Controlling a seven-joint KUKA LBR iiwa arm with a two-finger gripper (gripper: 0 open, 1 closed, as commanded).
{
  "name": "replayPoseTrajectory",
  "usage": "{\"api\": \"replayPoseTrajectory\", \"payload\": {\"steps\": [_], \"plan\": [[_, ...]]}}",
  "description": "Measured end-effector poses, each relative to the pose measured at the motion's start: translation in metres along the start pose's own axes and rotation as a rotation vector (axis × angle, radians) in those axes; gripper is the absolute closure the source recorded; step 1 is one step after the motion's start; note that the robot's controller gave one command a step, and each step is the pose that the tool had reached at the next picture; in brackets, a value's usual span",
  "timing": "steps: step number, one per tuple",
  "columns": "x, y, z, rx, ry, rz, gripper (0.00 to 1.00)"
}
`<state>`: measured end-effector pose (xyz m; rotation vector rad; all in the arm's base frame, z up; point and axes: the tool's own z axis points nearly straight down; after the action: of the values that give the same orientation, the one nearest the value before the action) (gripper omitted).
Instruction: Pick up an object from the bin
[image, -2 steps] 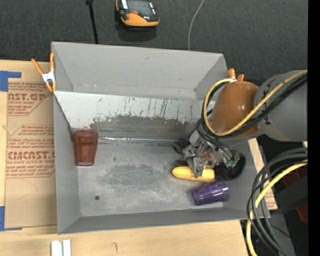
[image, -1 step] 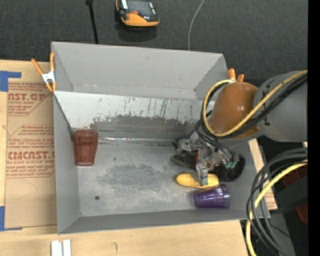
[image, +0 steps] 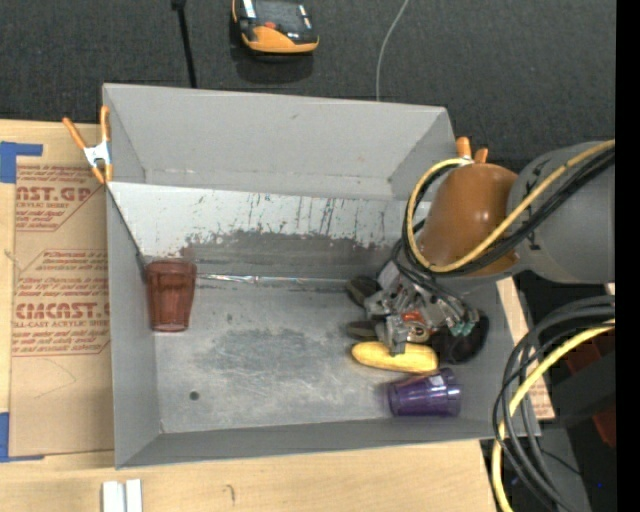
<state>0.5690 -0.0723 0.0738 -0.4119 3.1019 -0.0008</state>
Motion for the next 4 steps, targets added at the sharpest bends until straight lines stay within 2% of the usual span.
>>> {"api": "replayPoseTrajectory", "payload": {"steps": [1, 2, 3, 4], "plan": [[0.002, 0.001, 0.003, -0.003, 0.005, -0.001, 0.00], [0.003, 0.001, 0.003, -0.003, 0.007, -0.001, 1.00], [0.003, 0.001, 0.003, -0.003, 0.007, 0.000, 1.00], [0.005, -0.007, -0.123, -0.002, 0.009, 0.032, 1.00]]}}
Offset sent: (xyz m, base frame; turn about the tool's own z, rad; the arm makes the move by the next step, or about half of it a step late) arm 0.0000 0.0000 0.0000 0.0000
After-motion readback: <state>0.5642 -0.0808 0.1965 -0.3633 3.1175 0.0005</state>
